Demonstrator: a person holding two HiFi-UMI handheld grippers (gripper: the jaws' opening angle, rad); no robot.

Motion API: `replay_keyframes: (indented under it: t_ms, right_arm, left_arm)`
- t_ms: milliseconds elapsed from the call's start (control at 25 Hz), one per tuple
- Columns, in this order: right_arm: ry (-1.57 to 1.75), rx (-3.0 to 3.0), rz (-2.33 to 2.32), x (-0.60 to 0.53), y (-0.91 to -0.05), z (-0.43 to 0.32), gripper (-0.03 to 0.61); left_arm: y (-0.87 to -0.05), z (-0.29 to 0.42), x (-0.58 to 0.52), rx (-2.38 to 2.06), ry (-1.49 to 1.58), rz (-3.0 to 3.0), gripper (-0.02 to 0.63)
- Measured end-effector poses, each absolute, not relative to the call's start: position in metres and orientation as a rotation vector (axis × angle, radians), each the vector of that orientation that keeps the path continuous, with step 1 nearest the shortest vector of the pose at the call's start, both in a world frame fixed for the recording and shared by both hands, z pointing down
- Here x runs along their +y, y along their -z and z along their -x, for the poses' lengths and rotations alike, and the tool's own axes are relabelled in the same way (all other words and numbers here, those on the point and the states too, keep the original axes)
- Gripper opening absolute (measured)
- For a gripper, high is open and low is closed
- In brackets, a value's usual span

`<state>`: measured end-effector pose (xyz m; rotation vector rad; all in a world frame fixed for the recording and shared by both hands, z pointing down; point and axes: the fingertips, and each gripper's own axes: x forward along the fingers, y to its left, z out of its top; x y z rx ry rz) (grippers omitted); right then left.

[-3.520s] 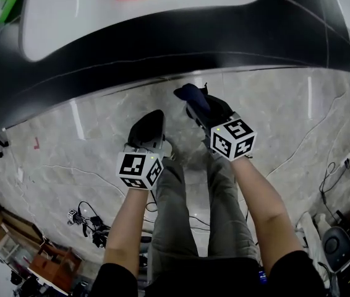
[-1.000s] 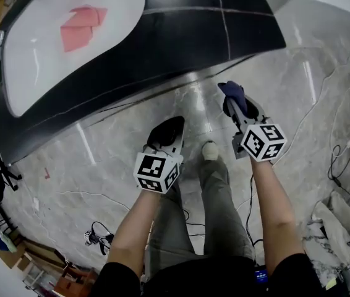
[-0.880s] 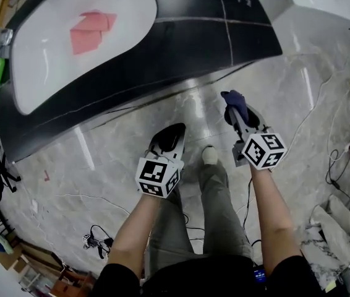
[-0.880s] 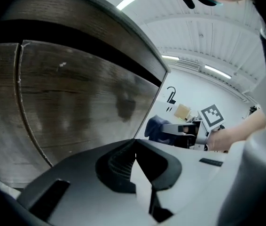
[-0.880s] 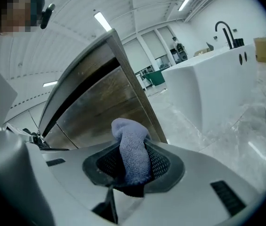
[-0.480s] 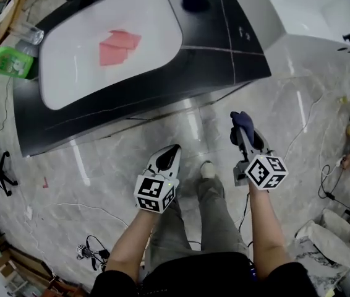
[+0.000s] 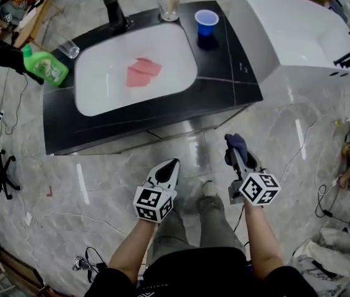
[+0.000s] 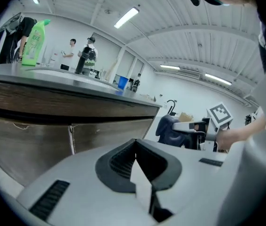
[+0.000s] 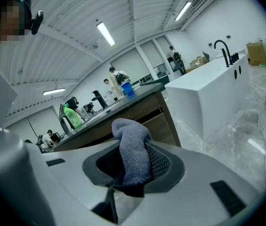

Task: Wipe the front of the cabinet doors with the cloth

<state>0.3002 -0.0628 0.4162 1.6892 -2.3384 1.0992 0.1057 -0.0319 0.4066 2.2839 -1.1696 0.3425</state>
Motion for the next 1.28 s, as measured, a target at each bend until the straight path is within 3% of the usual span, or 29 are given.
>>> replay_keyframes:
  t_ms: [1280]
  right_arm:
    - [-0.906, -2.606, -1.397, -0.05, -0.275, -0.176, 0.12]
  left_arm:
    - [-0.276, 0.003, -0.008, -1.51, -0.125, -2.26, -0.006]
